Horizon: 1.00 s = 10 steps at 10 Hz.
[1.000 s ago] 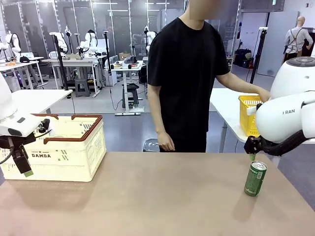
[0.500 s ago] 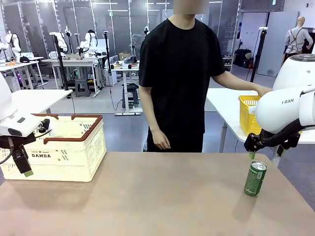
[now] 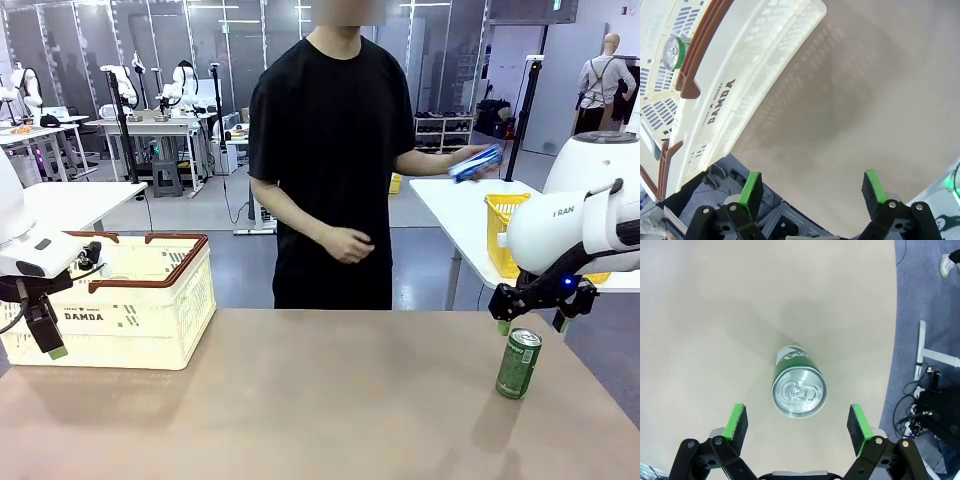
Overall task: Place the drinks into the Shopping basket.
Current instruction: Pick up one drink and place it into the Shopping basket.
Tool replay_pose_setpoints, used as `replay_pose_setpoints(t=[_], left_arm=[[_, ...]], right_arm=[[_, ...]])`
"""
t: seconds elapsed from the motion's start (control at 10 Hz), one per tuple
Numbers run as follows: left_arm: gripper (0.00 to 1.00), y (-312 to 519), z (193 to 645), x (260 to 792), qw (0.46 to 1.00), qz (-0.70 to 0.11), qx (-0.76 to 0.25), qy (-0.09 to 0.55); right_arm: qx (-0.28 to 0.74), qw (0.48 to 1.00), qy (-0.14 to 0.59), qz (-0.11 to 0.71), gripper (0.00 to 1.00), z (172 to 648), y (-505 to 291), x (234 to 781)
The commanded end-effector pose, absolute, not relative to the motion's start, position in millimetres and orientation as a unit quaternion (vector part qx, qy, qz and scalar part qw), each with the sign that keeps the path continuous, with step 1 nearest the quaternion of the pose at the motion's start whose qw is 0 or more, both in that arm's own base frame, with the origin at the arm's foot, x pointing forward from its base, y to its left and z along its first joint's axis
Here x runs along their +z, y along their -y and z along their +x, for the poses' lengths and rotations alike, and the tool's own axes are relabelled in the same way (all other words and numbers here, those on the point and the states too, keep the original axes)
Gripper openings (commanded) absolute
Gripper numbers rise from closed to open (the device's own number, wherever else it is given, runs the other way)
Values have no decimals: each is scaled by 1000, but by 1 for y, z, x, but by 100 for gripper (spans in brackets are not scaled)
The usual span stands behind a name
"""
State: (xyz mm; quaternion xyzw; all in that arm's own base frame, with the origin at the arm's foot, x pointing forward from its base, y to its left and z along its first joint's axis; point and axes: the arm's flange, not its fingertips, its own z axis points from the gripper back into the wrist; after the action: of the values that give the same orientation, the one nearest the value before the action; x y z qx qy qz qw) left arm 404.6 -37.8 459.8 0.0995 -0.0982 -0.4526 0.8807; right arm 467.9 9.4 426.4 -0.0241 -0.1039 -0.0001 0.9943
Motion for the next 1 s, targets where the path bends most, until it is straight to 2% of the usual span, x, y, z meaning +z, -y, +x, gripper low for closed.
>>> replay_pose_setpoints(t=[0.0, 0.9], left_arm=[[100, 40, 404, 461, 884, 101, -446, 100], [100, 40, 404, 461, 884, 101, -446, 100]], right_arm=[[-1, 995, 102, -9, 100, 482, -3, 415], [-22, 997, 77, -1, 100, 500, 4, 369]])
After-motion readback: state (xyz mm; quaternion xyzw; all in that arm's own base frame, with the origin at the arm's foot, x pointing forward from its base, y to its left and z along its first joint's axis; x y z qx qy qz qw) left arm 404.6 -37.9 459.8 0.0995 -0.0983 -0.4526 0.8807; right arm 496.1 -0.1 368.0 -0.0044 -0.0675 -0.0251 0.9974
